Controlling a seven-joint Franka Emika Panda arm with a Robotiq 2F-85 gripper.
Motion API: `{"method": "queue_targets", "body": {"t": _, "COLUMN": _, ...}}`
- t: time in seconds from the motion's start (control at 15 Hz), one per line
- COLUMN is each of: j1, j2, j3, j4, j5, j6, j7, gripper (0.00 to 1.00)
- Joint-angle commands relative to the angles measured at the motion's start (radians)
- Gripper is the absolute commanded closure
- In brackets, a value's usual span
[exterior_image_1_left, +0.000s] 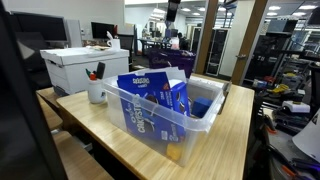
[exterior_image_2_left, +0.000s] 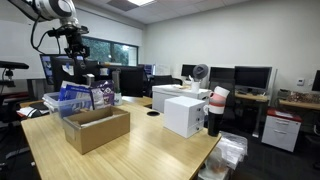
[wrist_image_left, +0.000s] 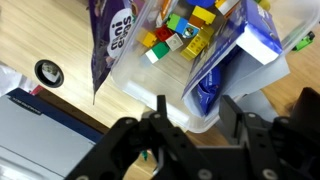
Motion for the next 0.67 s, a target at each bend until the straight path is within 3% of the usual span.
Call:
{"method": "queue_targets", "body": {"t": 0.0, "j1": -0.035, "j2": -0.132, "j3": -0.043, "j4": -0.042, "j5": 0.071, "j6": -0.07, "j7": -0.266, "gripper": 0.16}}
{"method": "queue_targets", "body": {"t": 0.13, "j1": -0.047, "j2": -0.18, "j3": -0.074, "j4": -0.038, "j5": 0.079, "j6": -0.112, "j7": -0.331, "gripper": 0.03}}
{"method": "queue_targets", "body": {"t": 0.6, "j1": -0.102, "j2": -0.344, "j3": -0.172, "j4": -0.049, "j5": 0.049, "j6": -0.235, "j7": -0.408, "gripper": 0.0}}
